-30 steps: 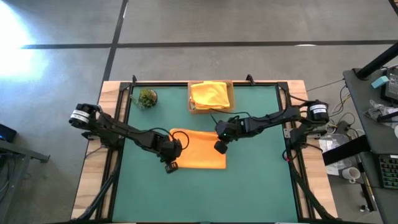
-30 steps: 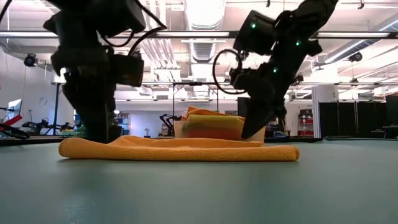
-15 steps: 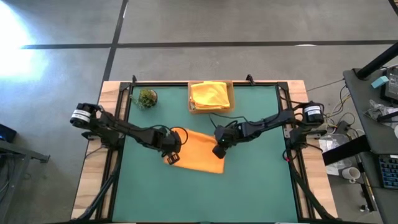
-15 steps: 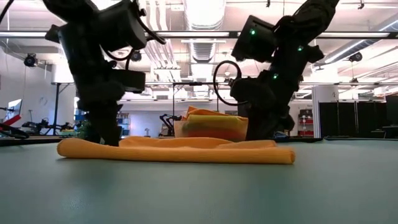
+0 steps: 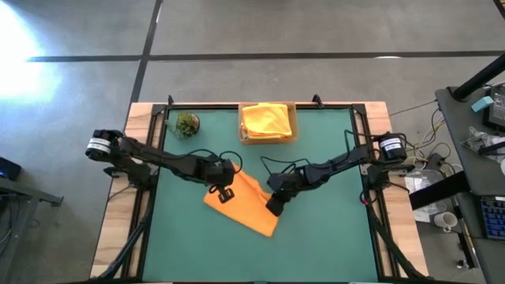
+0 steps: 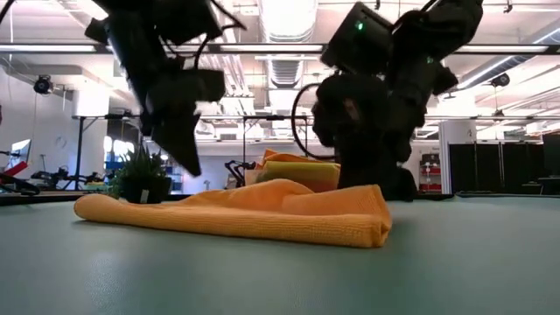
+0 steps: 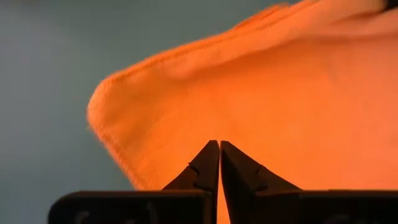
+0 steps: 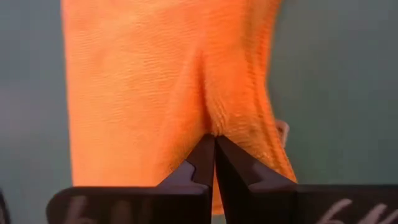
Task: Fold microfiber towels
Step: Fold the orange microfiber towel
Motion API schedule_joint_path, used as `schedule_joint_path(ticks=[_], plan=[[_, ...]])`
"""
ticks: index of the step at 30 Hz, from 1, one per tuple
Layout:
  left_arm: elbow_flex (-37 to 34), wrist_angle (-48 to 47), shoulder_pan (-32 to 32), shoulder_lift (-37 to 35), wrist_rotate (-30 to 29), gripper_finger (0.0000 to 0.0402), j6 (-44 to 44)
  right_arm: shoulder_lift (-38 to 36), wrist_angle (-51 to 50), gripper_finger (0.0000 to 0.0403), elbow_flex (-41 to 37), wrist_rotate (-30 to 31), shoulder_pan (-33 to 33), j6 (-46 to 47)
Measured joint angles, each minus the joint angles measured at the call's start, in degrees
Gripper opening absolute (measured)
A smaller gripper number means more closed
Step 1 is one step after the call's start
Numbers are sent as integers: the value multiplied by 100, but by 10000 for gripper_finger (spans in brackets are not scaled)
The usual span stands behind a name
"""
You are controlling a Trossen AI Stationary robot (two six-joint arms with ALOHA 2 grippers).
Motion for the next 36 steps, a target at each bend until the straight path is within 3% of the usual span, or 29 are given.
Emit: schedule_joint_path(ticks=[5,9,14,22,29,36], plan=[[225,382,-147,-63,502,0,-24,-401,-570,8,135,390,-8,-289],[243,1366,-386,5,927,0,-30,-760,-1531,8,294,943,-65,-433],[241,2062,-735,269,978,0,-31,-1196,-2074,8,428,1113,-154,-542],[245,3041,-1320,1002,980,0,-238,-1575,-2005,8,505,1319,-202,-696],[579,3216,-1479,1931,990,0,-613,-1622,-2031,8,500,1395,-202,-963],[710,2768,-1538,2124,1307,0,-775,-1626,-2226,8,500,1394,-176,-1076]])
